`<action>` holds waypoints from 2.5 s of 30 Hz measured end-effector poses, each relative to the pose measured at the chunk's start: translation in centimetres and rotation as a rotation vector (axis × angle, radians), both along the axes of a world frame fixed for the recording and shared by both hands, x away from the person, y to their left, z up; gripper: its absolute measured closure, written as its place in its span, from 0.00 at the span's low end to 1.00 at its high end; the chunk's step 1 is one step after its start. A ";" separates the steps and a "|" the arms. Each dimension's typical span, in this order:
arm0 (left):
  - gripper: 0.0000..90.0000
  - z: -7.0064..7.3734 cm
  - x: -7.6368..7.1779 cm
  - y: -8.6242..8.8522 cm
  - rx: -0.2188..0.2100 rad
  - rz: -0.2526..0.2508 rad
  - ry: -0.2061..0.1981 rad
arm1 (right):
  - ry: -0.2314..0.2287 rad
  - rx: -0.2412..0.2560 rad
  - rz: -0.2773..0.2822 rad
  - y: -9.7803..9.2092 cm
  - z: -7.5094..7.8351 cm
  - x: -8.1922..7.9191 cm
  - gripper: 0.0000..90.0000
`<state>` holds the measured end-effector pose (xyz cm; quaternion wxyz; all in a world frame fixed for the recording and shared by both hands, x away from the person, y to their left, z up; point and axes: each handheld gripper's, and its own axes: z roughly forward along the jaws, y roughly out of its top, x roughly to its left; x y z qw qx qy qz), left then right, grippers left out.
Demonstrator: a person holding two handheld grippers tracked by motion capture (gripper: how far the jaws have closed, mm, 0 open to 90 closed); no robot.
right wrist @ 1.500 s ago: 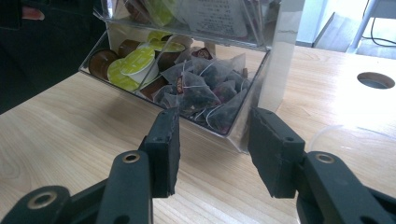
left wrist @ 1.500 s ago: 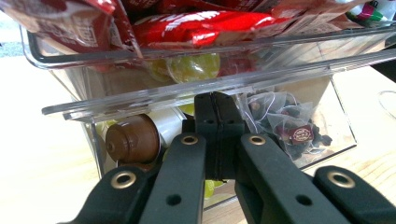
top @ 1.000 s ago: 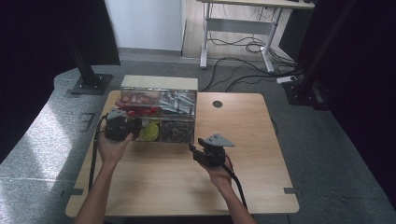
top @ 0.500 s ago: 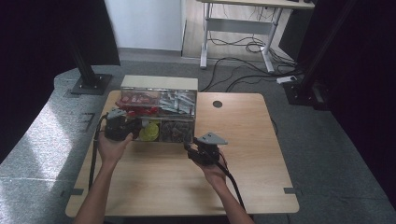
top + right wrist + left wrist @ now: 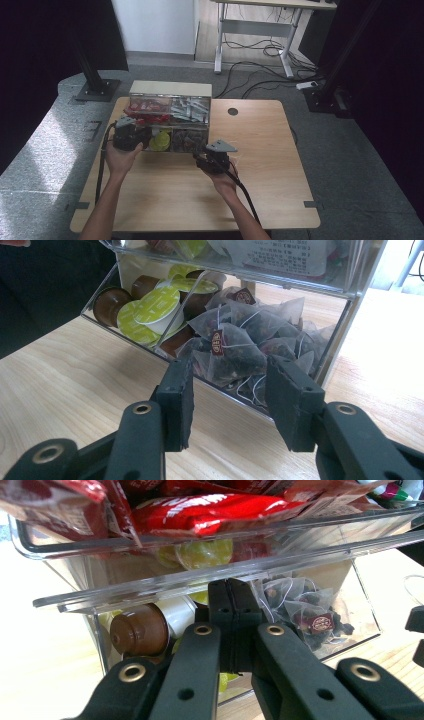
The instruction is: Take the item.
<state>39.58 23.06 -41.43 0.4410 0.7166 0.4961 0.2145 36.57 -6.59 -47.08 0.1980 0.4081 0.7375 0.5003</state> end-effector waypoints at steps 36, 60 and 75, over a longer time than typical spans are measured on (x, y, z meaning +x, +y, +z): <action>1.00 0.0 0.0 -0.2 0.005 -0.003 0.000 | -0.018 -0.027 0.007 2.9 -0.5 2.0 0.64; 1.00 0.2 0.0 -0.5 0.005 -0.012 0.003 | -0.012 -0.049 -0.009 4.0 -1.5 3.8 0.72; 1.00 0.2 0.0 -0.5 0.002 -0.014 0.003 | 0.010 -0.033 0.022 3.9 -1.8 4.4 0.95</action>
